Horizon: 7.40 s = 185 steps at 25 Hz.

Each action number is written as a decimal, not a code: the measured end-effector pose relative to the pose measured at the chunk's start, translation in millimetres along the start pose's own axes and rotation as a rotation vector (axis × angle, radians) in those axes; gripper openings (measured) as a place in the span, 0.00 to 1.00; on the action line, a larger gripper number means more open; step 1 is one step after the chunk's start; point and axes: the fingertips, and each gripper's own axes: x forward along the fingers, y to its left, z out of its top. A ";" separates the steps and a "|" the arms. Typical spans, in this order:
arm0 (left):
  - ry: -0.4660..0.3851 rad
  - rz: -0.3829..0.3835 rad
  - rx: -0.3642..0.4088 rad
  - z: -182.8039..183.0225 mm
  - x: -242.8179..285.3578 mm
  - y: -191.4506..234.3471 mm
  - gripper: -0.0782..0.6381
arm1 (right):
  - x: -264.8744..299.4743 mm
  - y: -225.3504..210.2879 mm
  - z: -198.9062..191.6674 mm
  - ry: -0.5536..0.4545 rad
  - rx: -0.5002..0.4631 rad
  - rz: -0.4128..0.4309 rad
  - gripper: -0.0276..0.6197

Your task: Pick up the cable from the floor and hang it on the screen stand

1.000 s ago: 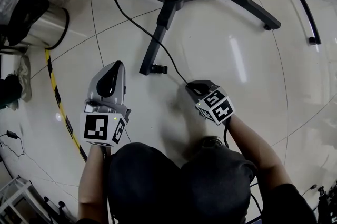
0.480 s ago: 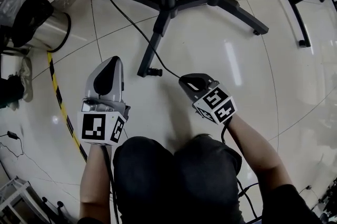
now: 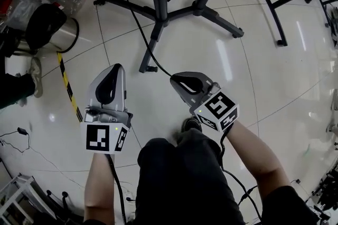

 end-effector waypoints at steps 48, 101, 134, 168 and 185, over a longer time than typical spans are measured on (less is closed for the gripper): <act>-0.207 0.216 0.045 461.0 -118.7 -67.4 0.12 | -236.0 173.5 496.8 -0.286 -0.346 0.239 0.07; -0.503 -0.046 0.057 740.1 -56.9 9.7 0.12 | -256.4 198.2 857.7 -0.648 -0.563 -0.124 0.08; -0.549 0.003 0.129 870.6 25.9 15.1 0.12 | -337.5 145.1 1019.2 -0.803 -0.551 -0.084 0.08; -0.671 0.101 0.173 864.1 -0.3 -2.4 0.12 | -296.6 65.8 928.0 -0.831 -0.320 -0.085 0.08; -0.694 0.125 0.181 864.4 -24.1 -8.8 0.12 | -302.8 70.4 914.1 -0.916 -0.465 -0.229 0.17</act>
